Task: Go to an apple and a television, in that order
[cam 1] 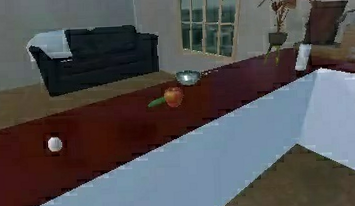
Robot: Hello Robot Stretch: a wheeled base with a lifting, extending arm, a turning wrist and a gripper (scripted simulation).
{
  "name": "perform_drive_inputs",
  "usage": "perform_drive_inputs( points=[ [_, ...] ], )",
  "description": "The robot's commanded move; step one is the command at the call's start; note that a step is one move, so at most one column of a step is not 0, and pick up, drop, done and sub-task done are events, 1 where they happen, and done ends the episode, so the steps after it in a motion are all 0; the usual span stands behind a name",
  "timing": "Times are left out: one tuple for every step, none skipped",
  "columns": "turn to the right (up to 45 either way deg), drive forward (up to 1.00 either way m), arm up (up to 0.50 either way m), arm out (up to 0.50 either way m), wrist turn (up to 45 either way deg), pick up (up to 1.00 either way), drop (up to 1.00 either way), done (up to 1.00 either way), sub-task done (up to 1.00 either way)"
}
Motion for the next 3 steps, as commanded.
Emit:
perform_drive_inputs(
  points=[
    [-45.0, 0.0, 0.0, 0.0, 0.0, 0.0, 0.0, 0.0, 0.0],
    [-45.0, 0.0, 0.0, 0.0, 0.0, 0.0, 0.0, 0.0, 0.0],
    [-24.0, 0.0, 0.0, 0.0, 0.0, 0.0, 0.0, 0.0, 0.0]
  ],
)
